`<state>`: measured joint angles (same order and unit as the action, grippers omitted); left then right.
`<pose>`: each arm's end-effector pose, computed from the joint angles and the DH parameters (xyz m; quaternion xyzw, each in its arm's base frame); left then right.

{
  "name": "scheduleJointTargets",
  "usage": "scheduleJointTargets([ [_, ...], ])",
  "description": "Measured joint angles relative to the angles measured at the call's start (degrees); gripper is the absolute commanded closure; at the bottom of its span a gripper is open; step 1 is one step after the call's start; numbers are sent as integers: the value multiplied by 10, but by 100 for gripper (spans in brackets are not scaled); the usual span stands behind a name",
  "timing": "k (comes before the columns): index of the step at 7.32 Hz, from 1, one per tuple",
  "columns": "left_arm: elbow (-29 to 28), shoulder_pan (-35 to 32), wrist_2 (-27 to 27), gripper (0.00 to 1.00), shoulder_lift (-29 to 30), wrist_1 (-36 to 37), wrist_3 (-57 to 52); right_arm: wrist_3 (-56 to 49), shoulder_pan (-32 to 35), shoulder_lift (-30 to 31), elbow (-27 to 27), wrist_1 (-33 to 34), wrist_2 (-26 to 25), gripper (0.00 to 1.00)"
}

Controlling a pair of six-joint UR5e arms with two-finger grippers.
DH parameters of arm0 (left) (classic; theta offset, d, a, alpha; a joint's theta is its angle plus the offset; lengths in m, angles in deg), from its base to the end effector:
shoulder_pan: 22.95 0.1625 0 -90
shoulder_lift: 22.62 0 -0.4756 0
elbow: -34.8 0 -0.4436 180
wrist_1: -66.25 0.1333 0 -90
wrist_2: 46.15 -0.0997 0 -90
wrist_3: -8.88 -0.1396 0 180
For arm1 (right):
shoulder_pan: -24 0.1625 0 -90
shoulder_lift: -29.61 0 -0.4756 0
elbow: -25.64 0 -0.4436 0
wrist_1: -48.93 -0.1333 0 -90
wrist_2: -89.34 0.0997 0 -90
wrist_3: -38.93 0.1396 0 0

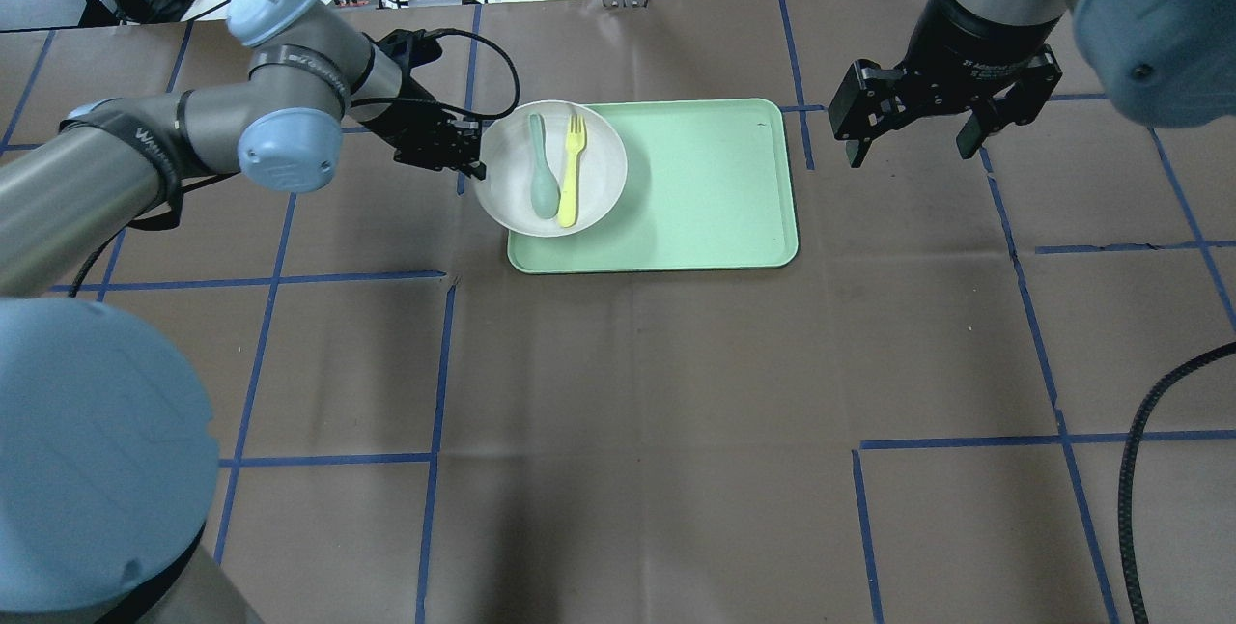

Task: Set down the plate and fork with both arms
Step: 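Slide the plate with the left gripper onto the mint-green tray, then open the left gripper and lift it away from the plate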

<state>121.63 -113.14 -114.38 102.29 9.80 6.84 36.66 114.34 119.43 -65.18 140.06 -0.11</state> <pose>-0.1876 -0.7526 0.1927 -0.0221 -0.9816 0.0186 0.1885 0.1379 -0.5442 0.4910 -0.0228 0.9997 -0.0012 0.0048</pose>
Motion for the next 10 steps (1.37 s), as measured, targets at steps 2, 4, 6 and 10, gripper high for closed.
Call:
scheduleJointTargets([
  [2, -30, -16, 2, 100, 28, 0, 9, 2, 0, 0, 0, 0, 8, 0],
  [4, -39, -25, 2, 100, 44, 0, 11, 3, 0, 0, 0, 0, 12, 0],
  [6, -41, -29, 2, 100, 52, 1, 15, 3, 0, 0, 0, 0, 12, 0],
  [10, -41, -32, 22, 99, 58, 11, 30, 2, 0, 0, 0, 0, 12, 0],
])
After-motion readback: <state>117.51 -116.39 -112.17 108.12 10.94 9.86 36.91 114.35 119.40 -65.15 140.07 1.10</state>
